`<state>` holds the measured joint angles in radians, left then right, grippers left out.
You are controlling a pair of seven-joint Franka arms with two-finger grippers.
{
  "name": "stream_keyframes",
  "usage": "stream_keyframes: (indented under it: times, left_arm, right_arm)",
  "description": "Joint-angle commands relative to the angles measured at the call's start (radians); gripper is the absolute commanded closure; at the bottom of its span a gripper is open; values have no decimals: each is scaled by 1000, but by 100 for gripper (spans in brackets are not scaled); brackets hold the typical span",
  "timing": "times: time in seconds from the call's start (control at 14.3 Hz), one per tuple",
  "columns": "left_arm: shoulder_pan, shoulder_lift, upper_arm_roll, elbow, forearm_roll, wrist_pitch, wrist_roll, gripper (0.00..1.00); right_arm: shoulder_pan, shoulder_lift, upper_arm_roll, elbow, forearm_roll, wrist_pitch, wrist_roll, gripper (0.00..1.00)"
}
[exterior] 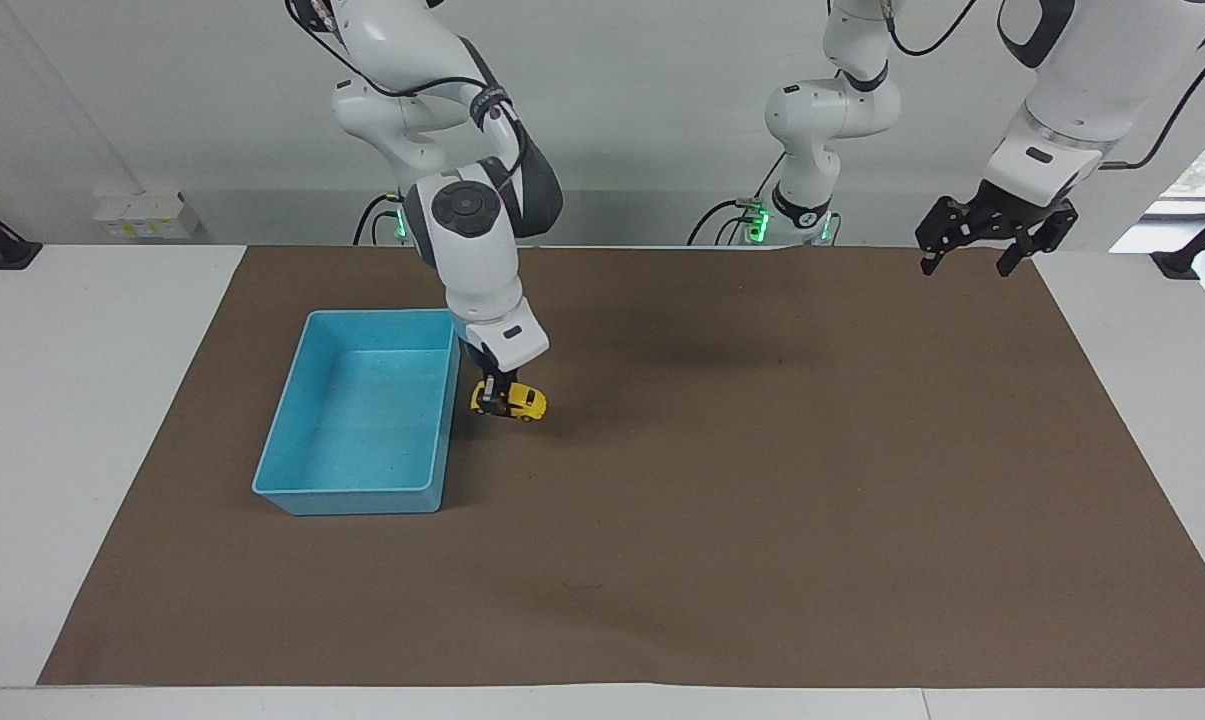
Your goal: Wind up and store yellow beetle car
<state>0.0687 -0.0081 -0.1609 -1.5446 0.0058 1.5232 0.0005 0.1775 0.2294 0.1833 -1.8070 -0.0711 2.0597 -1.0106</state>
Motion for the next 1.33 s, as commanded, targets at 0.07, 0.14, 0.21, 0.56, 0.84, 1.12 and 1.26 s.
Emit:
stream_keyframes:
  times: [0.07, 0.14, 0.21, 0.56, 0.84, 1.12, 1.26]
  left_arm:
    - [5, -12, 0, 0, -12, -17, -5, 0]
    - [5, -12, 0, 0, -12, -17, -5, 0]
    - [5, -12, 0, 0, -12, -17, -5, 0]
    - [5, -12, 0, 0, -12, -17, -7, 0]
    - [5, -12, 0, 0, -12, -17, -7, 0]
    - [5, -12, 0, 0, -12, -17, -7, 0]
    - [5, -12, 0, 0, -12, -17, -7, 0]
  right_arm:
    - [-100, -82, 8, -6, 2, -126, -115, 100]
    - [-130, -93, 8, -11, 14, -150, -150, 100]
    - [-159, -104, 7, -20, 14, -165, -187, 100]
    - [-252, -162, 4, -135, -1, -115, -284, 100]
    - [-298, -252, 2, -315, -9, 32, -331, 100]
    - [-317, -265, 2, -379, -10, 126, -399, 100]
    - [-319, -256, 2, -434, -10, 230, -442, 100]
